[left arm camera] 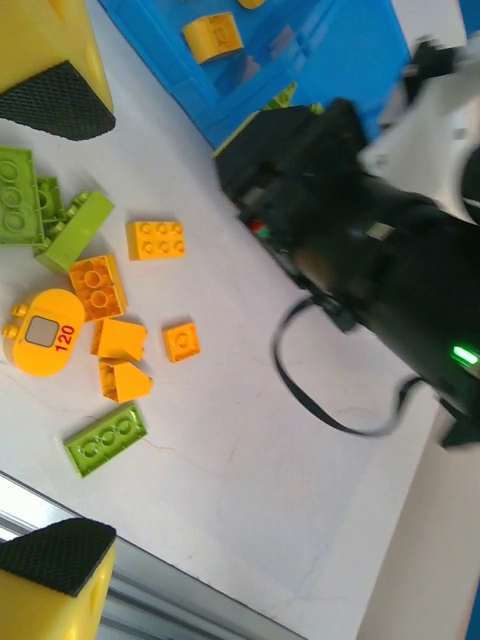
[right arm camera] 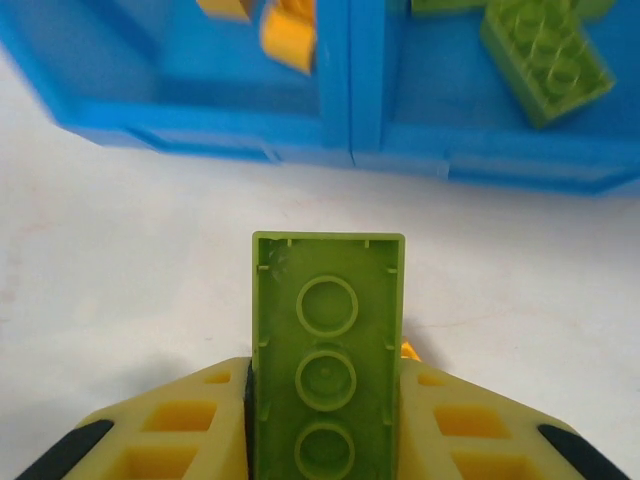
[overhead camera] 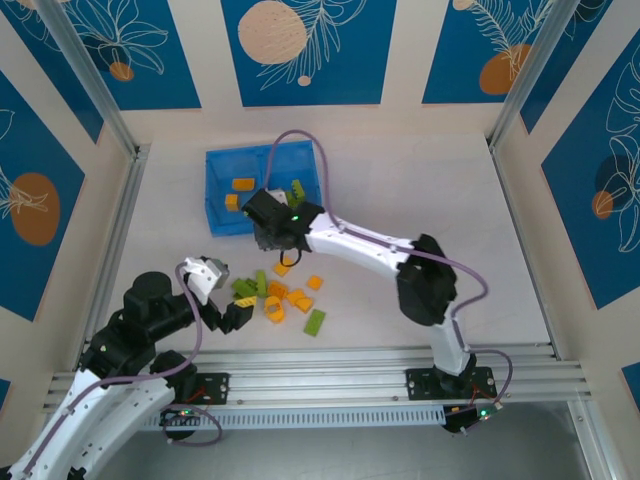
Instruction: Sort the legos into containers by color
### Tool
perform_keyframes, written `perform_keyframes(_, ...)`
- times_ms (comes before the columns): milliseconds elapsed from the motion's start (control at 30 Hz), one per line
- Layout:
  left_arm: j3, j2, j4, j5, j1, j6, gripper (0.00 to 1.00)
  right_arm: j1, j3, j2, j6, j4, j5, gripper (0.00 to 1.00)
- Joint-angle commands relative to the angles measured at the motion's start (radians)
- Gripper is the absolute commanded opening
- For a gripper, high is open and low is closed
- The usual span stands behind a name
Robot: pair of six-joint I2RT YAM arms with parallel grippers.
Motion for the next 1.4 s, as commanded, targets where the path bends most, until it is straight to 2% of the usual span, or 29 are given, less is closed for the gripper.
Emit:
perform_keyframes(0, -0.011, -0.015, 0.044, 0.035, -0.005, 0.017, 1.0, -0.003, -0.078, -0.122, -0.135, 0.142, 0.048, 0.32)
perform_keyframes(67, -0.01, -0.013, 0.038, 0.017, -0.006, 0.015, 1.0, -0.029, -0.107, -0.141, -0.218, 0.219, 0.071, 0.32)
perform_keyframes(167, -0.006, -0.012, 0.02, -0.026, -0.005, 0.001, 1.0, -0.096, -0.067, -0.08, -0.325, 0.275, 0.048, 0.33)
perform_keyframes(267, -0.002, -0.011, 0.004, -0.059, -0.006, -0.006, 1.0, -0.159, 0.06, 0.054, -0.388, 0.258, 0.047, 0.33)
perform_keyframes(400, -0.002, -0.011, -0.004, -0.08, -0.005, -0.008, 1.0, -0.223, 0.276, 0.247, -0.381, 0.196, 0.041, 0.34)
perform_keyframes(500, -0.002, -0.009, -0.011, -0.095, -0.006, -0.015, 1.0, -0.259, 0.374, 0.357, -0.436, 0.24, 0.017, 0.36)
perform_keyframes(567, -0.002, -0.008, -0.016, -0.099, -0.005, -0.015, 1.0, -0.284, 0.496, 0.436, -0.455, 0.191, -0.001, 0.38)
perform_keyframes(667, -0.002, -0.008, -0.016, -0.105, -0.006, -0.011, 1.0, -0.315, 0.689, 0.555, -0.449, 0.085, -0.053, 0.45)
perform_keyframes(700, -0.001, -0.006, -0.016, -0.106, -0.005, -0.008, 1.0, -0.32, 0.75, 0.582, -0.451, 0.06, -0.065, 0.52)
perform_keyframes(767, -0.002, -0.002, -0.014, -0.124, -0.005, -0.004, 1.0, -0.319, 0.813, 0.604, -0.475, 0.035, -0.064, 0.6)
perform_keyframes(867, 0.001, 0.018, -0.02, -0.19, -0.005, -0.015, 1.0, -0.309, 0.827, 0.575, -0.504, 0.024, -0.042, 0.62)
perform_keyframes(1000, 0.02, 0.076, -0.048, -0.271, -0.003, -0.057, 1.0, -0.299, 0.757, 0.438, -0.453, -0.03, -0.054, 0.59)
perform_keyframes(1167, 0.028, 0.14, -0.041, -0.338, -0.005, -0.144, 1.0, -0.278, 0.453, 0.135, -0.406, -0.015, -0.15, 0.58)
perform_keyframes(1267, 0.031, 0.176, -0.04, -0.371, -0.005, -0.22, 1.0, -0.27, 0.208, -0.085, -0.391, 0.015, -0.295, 0.6)
perform_keyframes(1367, 0.019, 0.21, -0.022, -0.33, -0.006, -0.325, 1.0, -0.268, -0.026, -0.307, -0.383, 0.024, -0.442, 0.62)
